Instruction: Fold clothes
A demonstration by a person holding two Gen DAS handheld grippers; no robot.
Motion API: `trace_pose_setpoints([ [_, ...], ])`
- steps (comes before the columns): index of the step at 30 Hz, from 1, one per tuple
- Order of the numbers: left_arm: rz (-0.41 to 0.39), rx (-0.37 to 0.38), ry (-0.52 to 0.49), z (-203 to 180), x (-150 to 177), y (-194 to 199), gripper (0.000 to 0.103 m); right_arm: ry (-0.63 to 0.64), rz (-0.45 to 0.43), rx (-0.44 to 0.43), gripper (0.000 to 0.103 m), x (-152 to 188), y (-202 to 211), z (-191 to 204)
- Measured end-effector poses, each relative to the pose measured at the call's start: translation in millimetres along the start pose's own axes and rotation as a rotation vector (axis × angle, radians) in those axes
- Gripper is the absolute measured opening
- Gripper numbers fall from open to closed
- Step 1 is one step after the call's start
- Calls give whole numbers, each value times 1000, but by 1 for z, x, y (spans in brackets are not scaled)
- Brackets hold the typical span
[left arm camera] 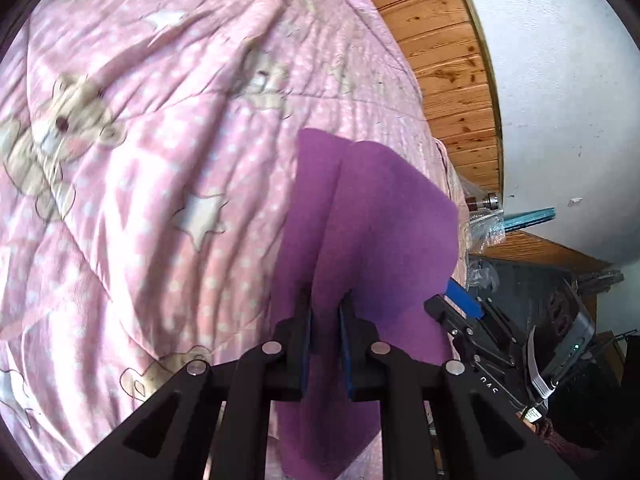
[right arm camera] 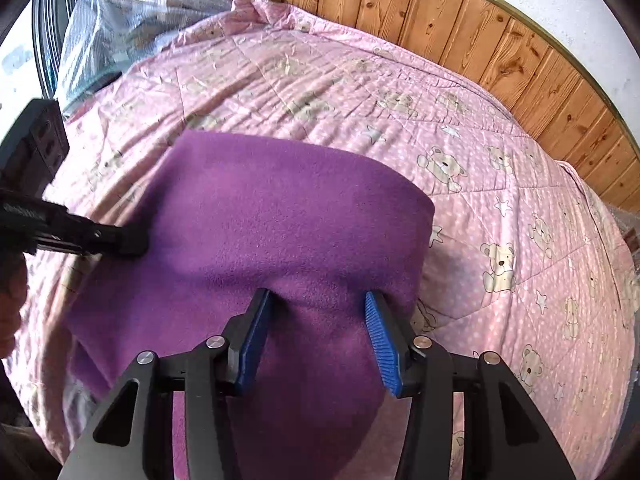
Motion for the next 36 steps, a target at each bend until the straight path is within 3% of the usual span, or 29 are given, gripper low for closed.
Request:
trace_pose_setpoints([
  [2, 22, 13, 4, -1, -2, -1, 13, -15, 6, -33, 51, -2, -3, -4],
  [4, 51, -7, -41, -13, -2, 6, 16, -40, 16, -44, 44, -6, 13, -13],
  [7, 48, -16, -128, -37, -1, 30, 26, -80, -98, -83, 43, -10, 69, -17],
  [9, 54, 9, -179, -46, 8, 38, 27, -91, -75, -129, 34, 11, 77, -9],
  [11, 132, 6, -173, -38, 25, 19, 27, -78, 11, -123, 28, 43, 53, -2],
  [12, 169, -10, -162, -29, 35, 7, 27, -81, 51, -112, 28, 59, 36, -1],
  [15, 150, -15, -138, -12, 42, -5, 3, -133, 21, -97, 31, 71, 15, -8],
  [17, 148, -4, -133, -10, 42, -4, 3, -201, 49, -125, 31, 68, 21, -17],
  [21, 163, 12, -154, -22, 42, 7, 4, -272, -42, -138, 31, 59, 68, -35],
  [23, 173, 15, -189, -28, 45, 8, 4, -278, 3, -152, 31, 72, 55, -33],
  [25, 222, -32, -210, -23, 52, -5, 4, -298, 115, -159, 35, 98, 13, -30],
  [26, 224, -26, -200, -24, 52, -10, 4, -363, 150, -200, 48, 105, 1, -34],
  [28, 235, -35, -195, -27, 48, -7, 6, -501, 155, -274, 50, 97, 9, -47],
  [29, 242, -52, -220, -31, 45, -2, 8, -526, 118, -290, 50, 89, 19, -53],
  [31, 208, -70, -270, -42, 30, 14, 34, -537, 55, -279, 55, 74, 32, -68],
  [33, 154, -94, -294, -46, 5, 21, 54, -552, 48, -276, 62, 65, 24, -79],
  [36, 90, -188, -249, -25, -35, 6, 66, -577, 86, -294, 62, 58, -6, -81],
])
Point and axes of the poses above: each gripper's, at about its wrist camera, not at the fingertips, and y roughly against the way its jaws point, z to its left, x to its underside, the point moved 10 cm from there along -y, roughly the way its jaws point, and after that the axes turned 7 degrees about -y, right-handed, at the moved point
